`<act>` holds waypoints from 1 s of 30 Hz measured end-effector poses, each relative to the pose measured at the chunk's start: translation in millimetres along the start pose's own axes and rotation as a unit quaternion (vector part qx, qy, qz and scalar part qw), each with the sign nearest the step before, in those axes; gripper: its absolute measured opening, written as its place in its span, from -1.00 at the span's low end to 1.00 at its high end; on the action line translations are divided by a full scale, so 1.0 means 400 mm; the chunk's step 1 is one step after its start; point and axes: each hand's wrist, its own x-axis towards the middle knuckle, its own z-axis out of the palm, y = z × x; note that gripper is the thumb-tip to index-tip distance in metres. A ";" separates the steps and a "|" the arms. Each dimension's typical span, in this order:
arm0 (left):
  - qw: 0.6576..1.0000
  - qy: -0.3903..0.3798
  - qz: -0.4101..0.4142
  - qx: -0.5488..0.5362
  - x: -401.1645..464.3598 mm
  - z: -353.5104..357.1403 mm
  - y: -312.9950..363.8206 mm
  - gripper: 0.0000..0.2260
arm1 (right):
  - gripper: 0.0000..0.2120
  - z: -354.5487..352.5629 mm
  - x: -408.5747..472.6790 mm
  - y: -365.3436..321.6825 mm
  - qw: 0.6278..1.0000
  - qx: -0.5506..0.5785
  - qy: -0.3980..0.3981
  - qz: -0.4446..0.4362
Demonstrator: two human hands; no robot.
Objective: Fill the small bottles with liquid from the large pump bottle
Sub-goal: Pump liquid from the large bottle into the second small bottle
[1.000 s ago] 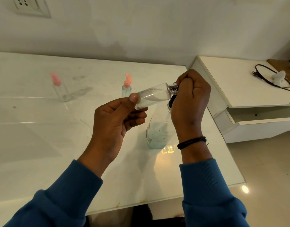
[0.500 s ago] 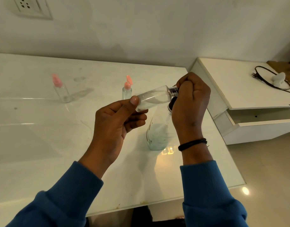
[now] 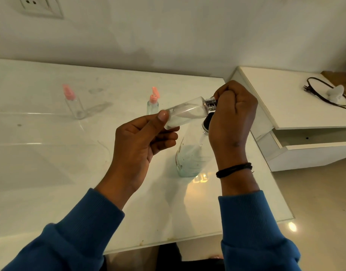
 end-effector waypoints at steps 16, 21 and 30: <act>1.000 0.006 0.004 -0.016 0.001 -0.001 0.002 -0.60 | -0.78 0.004 -0.009 0.010 1.000 0.004 0.010 0.015; 1.000 0.000 0.007 -0.013 0.001 0.002 0.003 -0.62 | -0.78 0.002 -0.004 0.003 1.000 0.002 0.013 0.010; 1.000 0.007 0.001 -0.018 0.001 0.004 -0.001 -0.66 | -0.78 0.002 -0.001 0.002 0.999 -0.026 0.026 -0.001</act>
